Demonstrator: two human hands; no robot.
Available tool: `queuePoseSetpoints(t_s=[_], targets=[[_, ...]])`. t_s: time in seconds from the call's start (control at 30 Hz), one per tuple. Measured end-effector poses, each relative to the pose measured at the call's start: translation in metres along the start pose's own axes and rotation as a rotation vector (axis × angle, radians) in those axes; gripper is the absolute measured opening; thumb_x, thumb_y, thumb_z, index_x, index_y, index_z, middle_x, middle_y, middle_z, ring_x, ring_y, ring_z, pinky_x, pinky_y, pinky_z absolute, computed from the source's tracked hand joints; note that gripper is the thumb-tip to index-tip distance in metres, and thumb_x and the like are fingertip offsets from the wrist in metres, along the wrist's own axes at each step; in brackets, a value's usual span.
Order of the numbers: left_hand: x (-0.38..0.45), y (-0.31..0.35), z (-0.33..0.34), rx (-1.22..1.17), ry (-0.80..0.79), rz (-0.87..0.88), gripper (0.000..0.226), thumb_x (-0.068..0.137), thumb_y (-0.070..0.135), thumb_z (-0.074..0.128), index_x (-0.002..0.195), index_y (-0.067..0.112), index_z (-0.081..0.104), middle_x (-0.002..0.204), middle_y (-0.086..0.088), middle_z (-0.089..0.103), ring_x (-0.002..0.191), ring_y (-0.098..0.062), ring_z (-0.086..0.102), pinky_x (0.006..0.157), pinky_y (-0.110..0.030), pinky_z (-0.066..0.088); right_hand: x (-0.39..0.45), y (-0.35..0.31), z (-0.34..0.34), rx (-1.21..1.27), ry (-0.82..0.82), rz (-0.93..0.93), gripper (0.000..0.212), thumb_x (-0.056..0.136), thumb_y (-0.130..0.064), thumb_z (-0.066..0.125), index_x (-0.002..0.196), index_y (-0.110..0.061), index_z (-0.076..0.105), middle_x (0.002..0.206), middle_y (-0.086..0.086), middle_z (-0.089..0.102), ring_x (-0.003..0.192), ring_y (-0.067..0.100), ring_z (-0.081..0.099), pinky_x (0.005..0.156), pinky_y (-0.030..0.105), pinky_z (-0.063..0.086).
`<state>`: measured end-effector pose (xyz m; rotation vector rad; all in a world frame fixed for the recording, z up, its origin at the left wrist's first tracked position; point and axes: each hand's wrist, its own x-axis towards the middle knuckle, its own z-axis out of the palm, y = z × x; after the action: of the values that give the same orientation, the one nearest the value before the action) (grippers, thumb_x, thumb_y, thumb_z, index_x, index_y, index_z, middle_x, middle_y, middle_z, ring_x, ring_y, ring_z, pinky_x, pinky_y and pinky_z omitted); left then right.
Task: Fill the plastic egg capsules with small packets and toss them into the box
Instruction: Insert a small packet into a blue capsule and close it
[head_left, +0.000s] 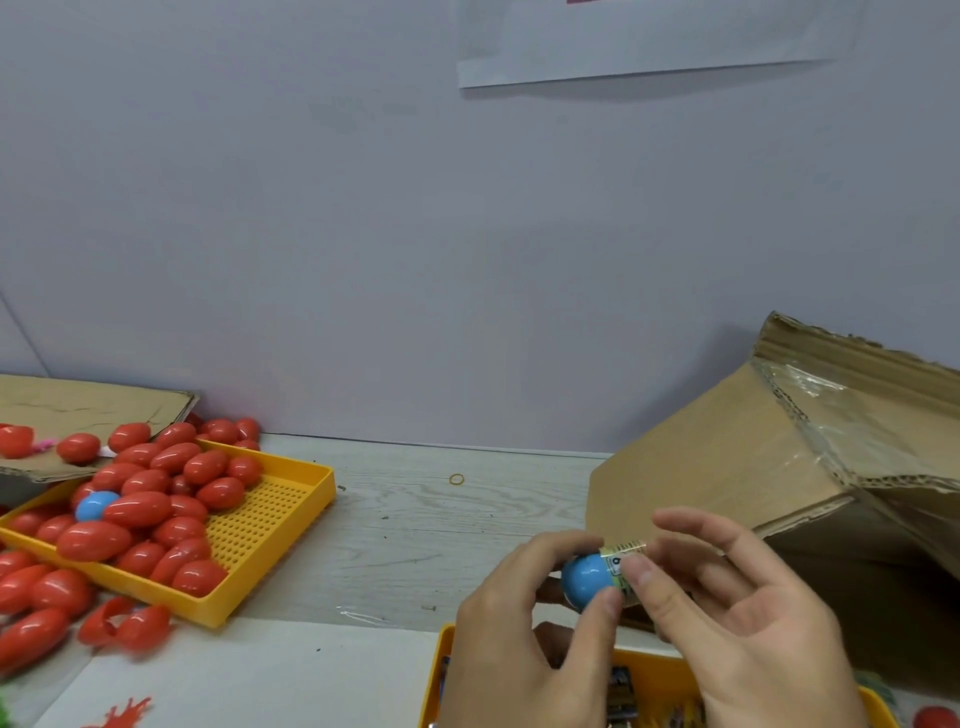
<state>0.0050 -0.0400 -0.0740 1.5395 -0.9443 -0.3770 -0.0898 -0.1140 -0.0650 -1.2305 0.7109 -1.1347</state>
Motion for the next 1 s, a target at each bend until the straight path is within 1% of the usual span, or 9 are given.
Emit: queuePoseSetpoints(t_s=[0.07,0.17,0.33,0.57,0.63,0.7,0.73,0.83,1.0], targets=[[0.0006,-0.0017,-0.001,-0.003,0.003,0.008,0.046,0.079,0.007,0.078,0.09,0.05,0.068,0.092,0.022,0.068,0.088,-0.005,0.067,0.064,-0.025,0.059,-0.0006,-0.0021,-0.0003,-0.01,-0.016,0.014,0.032,0.054,0.0,0.08,0.079,-0.021,0.075,0.068,0.009,0.072,0.055,0.007,0.066,0.044,0.014,0.048],[0.0024,-0.0044,-0.0038,-0.017,-0.002,0.012,0.044,0.073,0.0,0.081,0.082,0.042,0.072,0.089,0.018,0.07,0.085,-0.005,0.068,0.06,-0.018,0.055,-0.0014,-0.0036,0.0003,-0.011,-0.033,0.025,0.038,0.06,0.009,0.078,0.087,-0.017,0.071,0.066,0.011,0.073,0.054,0.009,0.067,0.045,0.013,0.049],[0.005,-0.0072,-0.0053,-0.011,-0.001,0.03,0.06,0.068,-0.002,0.085,0.089,0.049,0.065,0.094,0.021,0.069,0.091,-0.004,0.067,0.062,-0.016,0.055,-0.0012,-0.0064,0.0001,0.004,-0.02,0.032,0.044,0.049,-0.006,0.078,0.09,-0.018,0.071,0.067,0.011,0.074,0.058,0.011,0.071,0.048,0.011,0.05],[0.0053,-0.009,-0.0056,-0.011,-0.018,0.029,0.053,0.066,-0.003,0.087,0.081,0.045,0.069,0.091,0.021,0.069,0.088,-0.004,0.068,0.062,-0.018,0.057,-0.0006,-0.0083,0.0005,-0.002,-0.017,0.079,0.048,0.043,-0.012,0.078,0.091,-0.019,0.07,0.069,0.008,0.075,0.06,0.011,0.072,0.049,0.01,0.049],[0.0054,-0.0094,-0.0058,-0.015,-0.019,0.025,0.052,0.065,-0.004,0.087,0.077,0.044,0.07,0.09,0.021,0.07,0.088,-0.004,0.068,0.062,-0.018,0.056,-0.0009,-0.0083,0.0004,-0.006,-0.023,0.094,0.048,0.044,-0.014,0.078,0.091,-0.02,0.07,0.07,0.008,0.075,0.062,0.012,0.072,0.05,0.014,0.052],[0.0057,-0.0091,-0.0056,-0.009,-0.019,0.03,0.054,0.066,-0.002,0.087,0.081,0.046,0.068,0.091,0.022,0.069,0.088,-0.003,0.068,0.062,-0.017,0.056,-0.0012,-0.0083,0.0004,-0.012,-0.023,0.109,0.048,0.044,-0.016,0.078,0.091,-0.021,0.07,0.07,0.007,0.076,0.064,0.012,0.073,0.058,0.022,0.053],[0.0055,-0.0089,-0.0055,-0.004,-0.018,0.035,0.056,0.066,-0.002,0.087,0.084,0.048,0.067,0.091,0.022,0.069,0.088,-0.003,0.067,0.062,-0.017,0.056,-0.0013,-0.0081,0.0004,-0.014,-0.022,0.114,0.048,0.044,-0.016,0.078,0.091,-0.022,0.07,0.071,0.007,0.076,0.064,0.012,0.073,0.06,0.023,0.052],[0.0053,-0.0088,-0.0057,0.003,-0.008,0.047,0.059,0.065,0.0,0.088,0.088,0.049,0.065,0.092,0.023,0.068,0.089,-0.003,0.067,0.061,-0.017,0.056,-0.0013,-0.0086,0.0008,-0.016,-0.013,0.121,0.048,0.043,-0.017,0.078,0.091,-0.023,0.07,0.07,0.006,0.076,0.062,0.01,0.072,0.051,0.016,0.053],[0.0052,-0.0101,-0.0063,0.028,-0.002,0.053,0.061,0.064,0.001,0.088,0.09,0.051,0.063,0.094,0.026,0.066,0.092,-0.002,0.066,0.061,-0.019,0.057,-0.0026,-0.0107,0.0022,-0.016,0.001,0.141,0.049,0.043,-0.018,0.079,0.091,-0.025,0.07,0.069,0.003,0.076,0.06,0.006,0.071,0.063,0.027,0.046]])
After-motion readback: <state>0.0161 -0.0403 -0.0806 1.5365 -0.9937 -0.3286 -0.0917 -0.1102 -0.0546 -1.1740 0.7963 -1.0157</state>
